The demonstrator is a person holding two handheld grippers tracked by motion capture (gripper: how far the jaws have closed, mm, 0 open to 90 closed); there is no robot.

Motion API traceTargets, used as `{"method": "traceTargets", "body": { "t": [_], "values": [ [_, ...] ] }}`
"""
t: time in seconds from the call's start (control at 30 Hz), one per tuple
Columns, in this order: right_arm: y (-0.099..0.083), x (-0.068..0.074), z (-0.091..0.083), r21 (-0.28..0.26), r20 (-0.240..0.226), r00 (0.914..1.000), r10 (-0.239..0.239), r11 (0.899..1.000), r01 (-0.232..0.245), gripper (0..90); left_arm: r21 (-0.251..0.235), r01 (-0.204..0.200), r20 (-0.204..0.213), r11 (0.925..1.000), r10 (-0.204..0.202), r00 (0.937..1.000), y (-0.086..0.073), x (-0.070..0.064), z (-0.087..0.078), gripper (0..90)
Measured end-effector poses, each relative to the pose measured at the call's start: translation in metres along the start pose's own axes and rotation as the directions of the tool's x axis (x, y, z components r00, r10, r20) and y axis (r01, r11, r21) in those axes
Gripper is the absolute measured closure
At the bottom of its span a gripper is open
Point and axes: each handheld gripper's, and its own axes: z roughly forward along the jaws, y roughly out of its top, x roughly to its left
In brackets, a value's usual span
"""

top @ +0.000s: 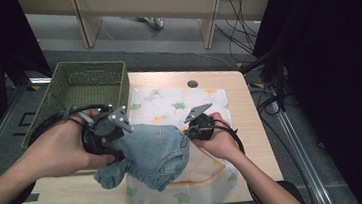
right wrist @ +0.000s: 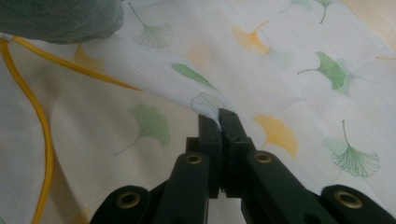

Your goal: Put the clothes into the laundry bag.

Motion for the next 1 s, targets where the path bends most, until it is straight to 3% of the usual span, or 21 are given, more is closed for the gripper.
{"method": "traceTargets", "body": {
  "t": [0.07,0.13,0.17,0.2,0.23,0.3,0.37,0.57,0.77,1.0],
  "values": [
    [0.001,-0.001,-0.001,-0.009,0.001,1.0,-0.009,1.0,0.009,90.0,0.004,0.005,0.008,1.0,-0.005,1.0,-0.002,-0.003,0.002,70.1],
    [0.002,0.002,-0.004,-0.021,0.017,0.9992,0.036,0.999,-0.036,90.0,0.003,-0.002,0.019,1.0,0.002,0.9998,-0.003,-0.004,0.004,70.1],
    [0.004,-0.001,-0.005,-0.043,0.014,0.9999,0.001,0.999,0.0,90.0,0.006,-0.009,0.025,0.9999,0.009,0.9997,-0.003,-0.005,0.005,70.1],
    [0.005,0.001,-0.008,-0.057,0.025,0.9991,0.035,0.998,-0.034,90.0,-0.003,0.0,0.032,1.0,0.0,0.9995,-0.004,-0.007,0.007,70.1],
    [0.006,-0.001,-0.009,-0.083,0.03,0.9996,-0.001,0.997,0.003,90.0,-0.004,-0.005,0.032,1.0,0.005,0.9995,-0.004,-0.008,0.007,70.1],
    [0.009,0.0,-0.014,-0.121,0.031,0.9994,0.015,0.993,-0.011,90.0,-0.008,-0.008,0.041,0.9999,0.009,0.9991,-0.004,-0.011,0.01,70.1],
    [0.012,0.002,-0.017,-0.128,0.034,0.9991,0.023,0.992,-0.018,90.0,0.002,-0.024,0.056,0.9997,0.024,0.9981,-0.003,-0.015,0.013,70.1],
    [0.021,0.006,-0.018,-0.141,0.033,0.9993,0.019,0.99,-0.014,90.0,0.002,-0.015,0.063,0.9999,0.014,0.9979,0.001,-0.022,0.023,70.1],
    [0.023,0.008,-0.018,-0.149,0.032,0.9995,0.006,0.989,-0.001,90.0,0.015,-0.001,0.087,0.9999,-0.001,0.9962,0.004,-0.024,0.034,70.1],
    [0.022,0.009,-0.019,-0.152,0.033,0.9993,0.016,0.988,-0.011,90.0,0.041,-0.012,0.095,0.9991,0.008,0.9955,0.008,-0.024,0.042,70.0]
  ]
}}
